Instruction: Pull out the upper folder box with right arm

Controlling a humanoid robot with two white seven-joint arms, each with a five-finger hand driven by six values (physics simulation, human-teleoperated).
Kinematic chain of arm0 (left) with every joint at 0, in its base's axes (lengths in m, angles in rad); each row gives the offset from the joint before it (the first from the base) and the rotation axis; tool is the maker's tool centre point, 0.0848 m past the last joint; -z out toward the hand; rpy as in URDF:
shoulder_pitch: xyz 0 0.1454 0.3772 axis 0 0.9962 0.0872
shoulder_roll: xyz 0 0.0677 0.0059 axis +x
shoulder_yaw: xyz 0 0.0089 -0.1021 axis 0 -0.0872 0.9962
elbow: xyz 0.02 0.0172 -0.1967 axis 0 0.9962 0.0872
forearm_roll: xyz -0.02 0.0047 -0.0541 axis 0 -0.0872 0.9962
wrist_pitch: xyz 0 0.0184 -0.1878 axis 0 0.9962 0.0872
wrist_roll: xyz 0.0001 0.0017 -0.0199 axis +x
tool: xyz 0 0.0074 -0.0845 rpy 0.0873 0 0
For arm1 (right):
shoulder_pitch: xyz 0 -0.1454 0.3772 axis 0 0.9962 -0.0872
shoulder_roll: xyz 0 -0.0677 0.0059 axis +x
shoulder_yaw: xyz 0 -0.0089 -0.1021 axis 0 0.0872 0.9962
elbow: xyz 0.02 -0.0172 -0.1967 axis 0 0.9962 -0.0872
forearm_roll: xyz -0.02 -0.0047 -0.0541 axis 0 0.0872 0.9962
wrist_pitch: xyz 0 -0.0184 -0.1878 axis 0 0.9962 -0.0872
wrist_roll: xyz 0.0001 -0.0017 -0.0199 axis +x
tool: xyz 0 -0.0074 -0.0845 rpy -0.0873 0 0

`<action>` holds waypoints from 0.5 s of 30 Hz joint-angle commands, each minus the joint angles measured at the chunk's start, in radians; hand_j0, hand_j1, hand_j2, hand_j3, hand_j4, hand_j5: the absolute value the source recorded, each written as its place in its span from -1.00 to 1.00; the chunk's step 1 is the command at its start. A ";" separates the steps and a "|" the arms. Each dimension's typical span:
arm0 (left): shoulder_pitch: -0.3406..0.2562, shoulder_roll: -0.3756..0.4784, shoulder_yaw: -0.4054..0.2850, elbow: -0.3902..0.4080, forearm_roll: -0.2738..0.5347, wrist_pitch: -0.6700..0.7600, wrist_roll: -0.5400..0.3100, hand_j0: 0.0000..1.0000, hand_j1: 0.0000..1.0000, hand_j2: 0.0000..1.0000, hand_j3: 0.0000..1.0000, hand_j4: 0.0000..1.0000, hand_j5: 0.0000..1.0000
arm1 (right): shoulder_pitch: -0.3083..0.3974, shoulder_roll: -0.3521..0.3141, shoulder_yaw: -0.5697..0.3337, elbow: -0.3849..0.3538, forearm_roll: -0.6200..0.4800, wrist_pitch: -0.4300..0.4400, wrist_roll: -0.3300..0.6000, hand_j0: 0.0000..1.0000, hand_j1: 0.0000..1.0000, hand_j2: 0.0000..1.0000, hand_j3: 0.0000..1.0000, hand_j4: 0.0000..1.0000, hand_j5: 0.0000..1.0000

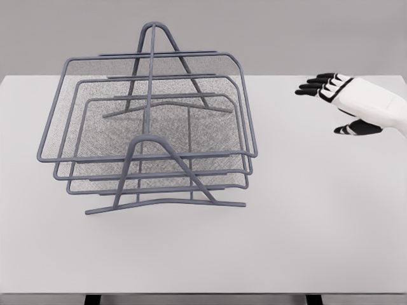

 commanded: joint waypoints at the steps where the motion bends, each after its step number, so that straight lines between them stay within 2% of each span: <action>1: 0.000 0.000 0.001 0.000 0.000 0.001 0.000 1.00 1.00 1.00 1.00 1.00 1.00 | 0.000 -0.006 0.012 0.005 -0.030 0.001 0.011 1.00 1.00 1.00 1.00 1.00 1.00; 3: 0.000 0.000 0.001 0.000 0.000 0.001 0.000 1.00 1.00 1.00 1.00 1.00 1.00 | -0.032 0.000 0.044 0.016 -0.030 0.001 0.035 1.00 1.00 1.00 1.00 1.00 1.00; 5: 0.000 0.000 0.001 0.000 0.000 0.001 0.000 1.00 1.00 1.00 1.00 1.00 1.00 | -0.158 0.020 0.190 0.042 -0.030 0.001 0.039 1.00 1.00 1.00 1.00 1.00 1.00; 6: 0.000 0.000 -0.001 0.000 0.000 0.001 0.000 1.00 1.00 1.00 1.00 1.00 1.00 | -0.186 0.026 0.222 0.056 -0.048 0.001 0.039 1.00 1.00 1.00 1.00 1.00 1.00; 8: 0.000 0.000 -0.001 0.000 0.000 -0.001 0.000 1.00 1.00 1.00 1.00 1.00 1.00 | -0.207 0.050 0.249 0.059 -0.058 0.001 0.042 1.00 1.00 1.00 1.00 1.00 1.00; 9: 0.000 0.000 0.001 0.000 0.000 0.001 0.000 1.00 1.00 1.00 1.00 1.00 1.00 | -0.247 0.070 0.301 0.060 -0.058 0.001 0.042 1.00 1.00 1.00 1.00 1.00 1.00; 12: 0.000 0.000 0.001 0.000 0.000 0.001 0.000 1.00 1.00 1.00 1.00 1.00 1.00 | -0.318 0.077 0.350 0.076 -0.079 0.001 0.043 1.00 1.00 1.00 1.00 1.00 1.00; 13: 0.000 0.000 0.001 0.000 0.000 0.001 0.000 1.00 1.00 1.00 1.00 1.00 1.00 | -0.347 0.077 0.396 0.074 -0.079 0.001 0.043 1.00 1.00 1.00 1.00 1.00 1.00; 15: 0.000 0.000 0.001 0.000 0.000 -0.001 0.000 1.00 1.00 1.00 1.00 1.00 1.00 | -0.367 0.092 0.430 0.071 -0.082 0.001 0.043 1.00 1.00 1.00 1.00 1.00 1.00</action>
